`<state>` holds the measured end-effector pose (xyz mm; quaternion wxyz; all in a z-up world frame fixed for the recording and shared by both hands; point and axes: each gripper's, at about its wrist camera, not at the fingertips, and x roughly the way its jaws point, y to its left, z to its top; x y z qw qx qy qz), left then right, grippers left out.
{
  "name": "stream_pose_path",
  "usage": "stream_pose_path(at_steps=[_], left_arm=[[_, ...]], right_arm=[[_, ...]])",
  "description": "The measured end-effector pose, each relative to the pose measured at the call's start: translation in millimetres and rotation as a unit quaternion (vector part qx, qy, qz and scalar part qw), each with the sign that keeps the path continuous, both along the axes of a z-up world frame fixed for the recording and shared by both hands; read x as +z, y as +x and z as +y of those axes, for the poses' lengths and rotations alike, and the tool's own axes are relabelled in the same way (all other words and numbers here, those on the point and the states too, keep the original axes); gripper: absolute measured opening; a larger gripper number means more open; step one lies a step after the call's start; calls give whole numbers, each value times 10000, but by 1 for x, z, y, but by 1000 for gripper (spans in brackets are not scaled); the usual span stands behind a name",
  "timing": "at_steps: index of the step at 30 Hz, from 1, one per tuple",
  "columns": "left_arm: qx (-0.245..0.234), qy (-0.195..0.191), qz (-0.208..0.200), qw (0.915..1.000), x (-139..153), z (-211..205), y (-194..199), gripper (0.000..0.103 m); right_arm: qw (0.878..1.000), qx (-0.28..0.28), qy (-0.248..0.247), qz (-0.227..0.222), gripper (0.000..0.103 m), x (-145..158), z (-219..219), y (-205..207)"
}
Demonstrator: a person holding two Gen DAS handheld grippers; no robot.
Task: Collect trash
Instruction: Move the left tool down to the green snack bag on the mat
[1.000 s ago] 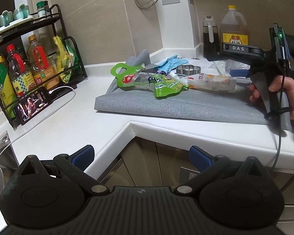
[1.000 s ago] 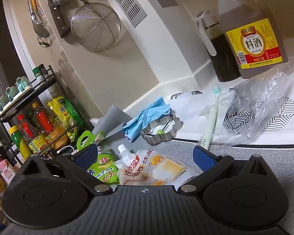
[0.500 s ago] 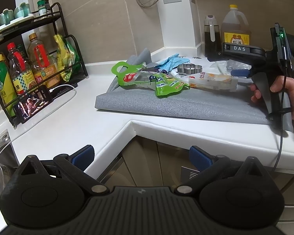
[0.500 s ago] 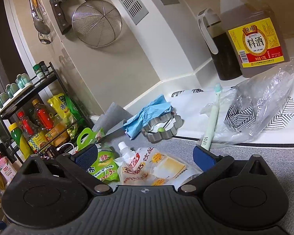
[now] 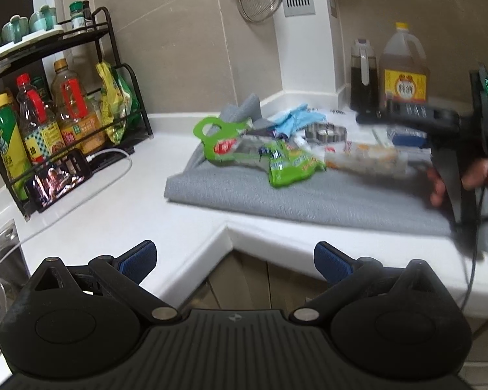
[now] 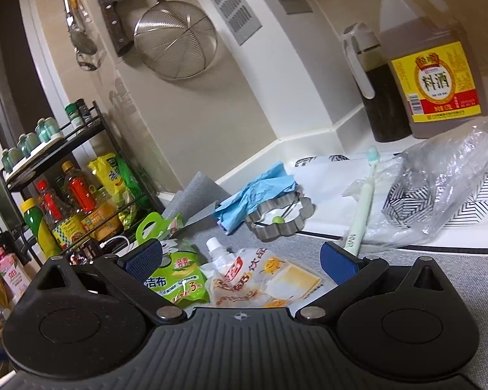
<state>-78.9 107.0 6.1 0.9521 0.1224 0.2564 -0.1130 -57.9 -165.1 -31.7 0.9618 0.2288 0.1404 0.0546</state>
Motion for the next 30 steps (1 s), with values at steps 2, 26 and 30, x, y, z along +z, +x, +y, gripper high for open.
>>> stream_pose_path(at_steps=[2,26,30], left_arm=[[88,-164,29,9998,8,-2,13,103],[689,-1639,1909,9654,4,-72,224,103],[818,-1343,2109,9648,-27,-71,243,103]], right_arm=[[10000,54,-70,46,103,0,3,2],[9579,-202,-2237,1787,103,-7,45,56],[9569,-205,-2264,1807,103,-9,45,55]])
